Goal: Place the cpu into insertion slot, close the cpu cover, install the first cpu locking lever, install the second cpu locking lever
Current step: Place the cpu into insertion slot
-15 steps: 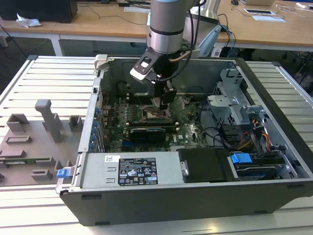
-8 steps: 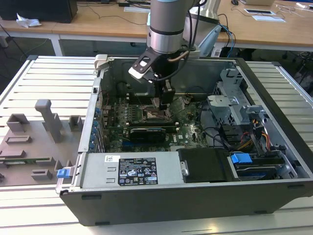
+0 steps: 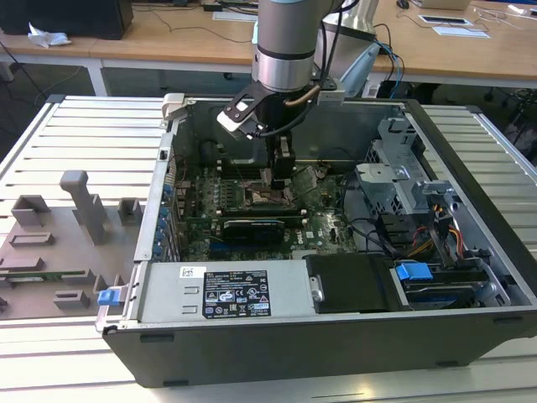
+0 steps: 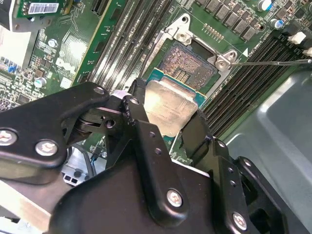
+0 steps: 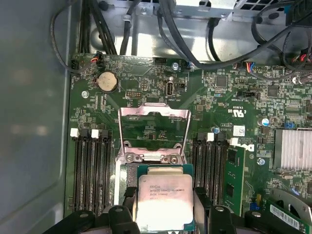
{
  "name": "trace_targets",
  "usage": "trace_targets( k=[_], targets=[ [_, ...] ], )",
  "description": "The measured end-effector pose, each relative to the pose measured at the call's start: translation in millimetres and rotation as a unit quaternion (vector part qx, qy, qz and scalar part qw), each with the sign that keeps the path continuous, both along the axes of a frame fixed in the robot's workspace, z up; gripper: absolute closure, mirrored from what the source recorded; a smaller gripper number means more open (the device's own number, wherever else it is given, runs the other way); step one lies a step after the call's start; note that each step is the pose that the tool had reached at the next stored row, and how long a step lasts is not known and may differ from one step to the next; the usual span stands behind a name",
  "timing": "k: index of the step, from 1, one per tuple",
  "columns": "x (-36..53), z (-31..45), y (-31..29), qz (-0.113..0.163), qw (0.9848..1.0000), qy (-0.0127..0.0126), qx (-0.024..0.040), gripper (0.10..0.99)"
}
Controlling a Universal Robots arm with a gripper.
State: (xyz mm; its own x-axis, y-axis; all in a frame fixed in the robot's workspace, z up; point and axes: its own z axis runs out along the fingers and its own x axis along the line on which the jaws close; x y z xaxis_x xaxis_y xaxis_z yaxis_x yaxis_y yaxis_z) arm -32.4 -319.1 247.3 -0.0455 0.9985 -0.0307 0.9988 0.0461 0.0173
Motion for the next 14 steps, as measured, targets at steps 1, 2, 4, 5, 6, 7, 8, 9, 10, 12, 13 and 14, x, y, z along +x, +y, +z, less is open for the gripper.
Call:
trace_targets(
  k=[1, 2, 4, 5, 6, 7, 8, 9, 10, 12, 13, 14],
  targets=[
    [0.0, 0.0, 0.0, 0.0, 1.0, 0.0, 0.0, 0.545],
    [-0.1, 0.0, 0.0, 0.0, 1.0, 0.0, 0.0, 0.545],
    [-1.3, -0.4, 0.0, 0.0, 1.0, 0.0, -0.0001, 0.545],
    [-2.8, -0.9, 0.0, 0.0, 1.0, 0.0, -0.0001, 0.545],
    [-3.6, -1.5, 0.1, 0.0, 1.0, -0.0001, -0.0001, 0.545],
    [-4.4, -2.7, 0.2, 0.0, 1.0, 0.0, -0.0002, 0.545],
    [-4.5, -3.7, 0.4, 0.0, 1.0, 0.0, -0.0002, 0.545],
    [-4.6, -4.6, 0.6, 0.0, 1.0, 0.0, -0.0002, 0.545],
    [-4.7, -5.9, 1.5, 0.0, 1.0, 0.0, -0.0003, 0.545],
    [-5.4, -10.0, 4.5, 0.0, 1.0, -0.0001, -0.0002, 0.545],
    [-5.4, -12.6, 5.7, 0.0, 1.0, 0.0, -0.0002, 0.545],
    [-5.5, -13.5, 6.2, 0.0, 1.0, 0.0, -0.0002, 0.545]
  ],
)
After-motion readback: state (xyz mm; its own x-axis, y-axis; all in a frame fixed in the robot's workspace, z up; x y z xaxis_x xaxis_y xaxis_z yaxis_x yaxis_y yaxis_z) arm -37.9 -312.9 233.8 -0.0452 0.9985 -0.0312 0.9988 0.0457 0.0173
